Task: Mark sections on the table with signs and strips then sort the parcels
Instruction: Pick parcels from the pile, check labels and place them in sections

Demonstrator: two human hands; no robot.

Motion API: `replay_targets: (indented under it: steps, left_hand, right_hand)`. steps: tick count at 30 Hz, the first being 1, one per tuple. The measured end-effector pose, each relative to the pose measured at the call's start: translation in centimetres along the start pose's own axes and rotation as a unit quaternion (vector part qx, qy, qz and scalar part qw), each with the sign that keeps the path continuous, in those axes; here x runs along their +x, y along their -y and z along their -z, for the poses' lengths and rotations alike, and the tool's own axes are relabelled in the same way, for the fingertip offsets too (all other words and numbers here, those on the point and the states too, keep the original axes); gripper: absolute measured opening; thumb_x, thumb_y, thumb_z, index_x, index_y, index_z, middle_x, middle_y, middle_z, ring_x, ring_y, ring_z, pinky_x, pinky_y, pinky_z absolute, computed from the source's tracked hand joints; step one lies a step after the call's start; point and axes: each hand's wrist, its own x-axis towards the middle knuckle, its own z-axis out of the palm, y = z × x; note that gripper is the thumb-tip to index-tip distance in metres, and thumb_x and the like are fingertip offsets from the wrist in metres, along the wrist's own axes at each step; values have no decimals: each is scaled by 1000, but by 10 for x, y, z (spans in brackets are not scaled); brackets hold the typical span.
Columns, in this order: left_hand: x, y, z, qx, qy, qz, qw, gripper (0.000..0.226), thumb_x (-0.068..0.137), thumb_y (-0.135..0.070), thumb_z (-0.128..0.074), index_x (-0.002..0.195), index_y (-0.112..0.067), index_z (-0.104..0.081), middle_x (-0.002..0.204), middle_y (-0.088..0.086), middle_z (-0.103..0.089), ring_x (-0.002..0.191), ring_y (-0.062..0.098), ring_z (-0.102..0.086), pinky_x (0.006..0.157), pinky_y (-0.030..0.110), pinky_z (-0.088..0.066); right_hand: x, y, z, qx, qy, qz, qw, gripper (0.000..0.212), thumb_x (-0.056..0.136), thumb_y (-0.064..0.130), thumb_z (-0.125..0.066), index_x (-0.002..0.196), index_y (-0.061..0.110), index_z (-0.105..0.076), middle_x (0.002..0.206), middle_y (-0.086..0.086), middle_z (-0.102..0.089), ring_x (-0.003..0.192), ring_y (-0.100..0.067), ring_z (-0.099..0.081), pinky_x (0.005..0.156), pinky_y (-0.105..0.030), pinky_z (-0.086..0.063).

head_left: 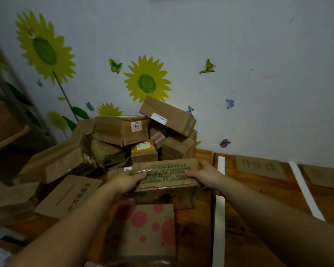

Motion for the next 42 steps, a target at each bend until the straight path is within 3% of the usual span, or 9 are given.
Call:
replay_targets:
  steps: [4, 8, 11, 15, 19, 25, 29, 33, 42]
  left_hand:
    - [-26, 3, 3, -30, 31, -58, 997, 26, 91, -37, -59, 108, -20, -49, 89, 2, -60, 78, 18, -59, 58, 32, -53]
    - [-46, 13, 7, -73, 63, -107, 990, 41, 89, -34, -63, 126, -25, -47, 101, 2, -64, 90, 24, -64, 69, 39, -55]
    - [-66, 14, 1, -112, 77, -128, 982, 29, 95, -38, -51, 121, -29, -42, 95, 2, -58, 78, 20, -60, 66, 38, -53]
    - [-87, 12, -12, -115, 72, -176, 975, 31, 98, -30, -47, 128, -21, -42, 97, 3, -51, 78, 15, -51, 59, 31, -45]
    - [-100, 3, -25, -111, 80, -236, 962, 61, 88, 1, -58, 140, -12, -31, 134, 9, -48, 108, 23, -53, 72, 30, -46]
    - [-136, -25, -54, -95, 90, -302, 944, 77, 80, 12, -59, 145, -17, -30, 130, 6, -52, 98, 18, -57, 54, 20, -50]
    - [-164, -42, -90, -64, 64, -348, 933, 75, 78, 7, -67, 142, -15, -33, 128, 7, -53, 104, 20, -56, 74, 34, -56]
    - [-193, -55, -135, -64, 84, -364, 925, 74, 81, 3, -67, 143, -16, -29, 120, -1, -50, 87, 3, -51, 60, 15, -48]
    - [-243, -73, -273, 26, 171, -297, 939, 56, 91, -13, -59, 140, -21, -35, 101, -1, -54, 74, 11, -56, 48, 18, -45]
  right_hand:
    - [-40, 7, 0, -1, -55, 30, 998, 68, 82, 34, -73, 138, 17, -39, 113, 6, -57, 96, -12, -60, 82, -27, -53]
    - [-85, 5, -6, 16, -134, 37, 990, 48, 86, 47, -63, 124, 25, -42, 104, 5, -58, 87, -14, -62, 63, -23, -48]
    - [-114, -5, -9, 58, -213, 40, 975, 47, 88, 56, -54, 114, 19, -48, 111, -5, -61, 95, -21, -62, 80, -37, -53]
    - [-152, -17, -4, 94, -266, 44, 958, 21, 91, 27, -60, 104, 15, -49, 105, -5, -61, 95, -21, -61, 79, -38, -55]
    - [-180, -21, 11, 115, -281, 78, 950, 41, 86, 5, -66, 117, 19, -44, 113, 3, -54, 90, -10, -61, 65, -28, -58]
    - [-215, -24, 44, 78, -321, 117, 937, 95, 80, 6, -73, 151, 29, -14, 140, -5, -40, 117, -24, -55, 82, -44, -58]
    - [-242, -39, 74, 10, -357, 137, 924, 73, 83, 15, -72, 143, 24, -30, 140, -6, -32, 120, -27, -50, 93, -47, -52]
    - [-268, -68, 112, 3, -362, 151, 920, 67, 81, 22, -74, 136, 33, -37, 121, 3, -34, 117, -24, -48, 96, -48, -50]
    - [-319, -170, 198, 65, -291, 49, 953, 68, 79, 7, -73, 135, 27, -40, 121, 3, -58, 111, -16, -58, 84, -34, -54]
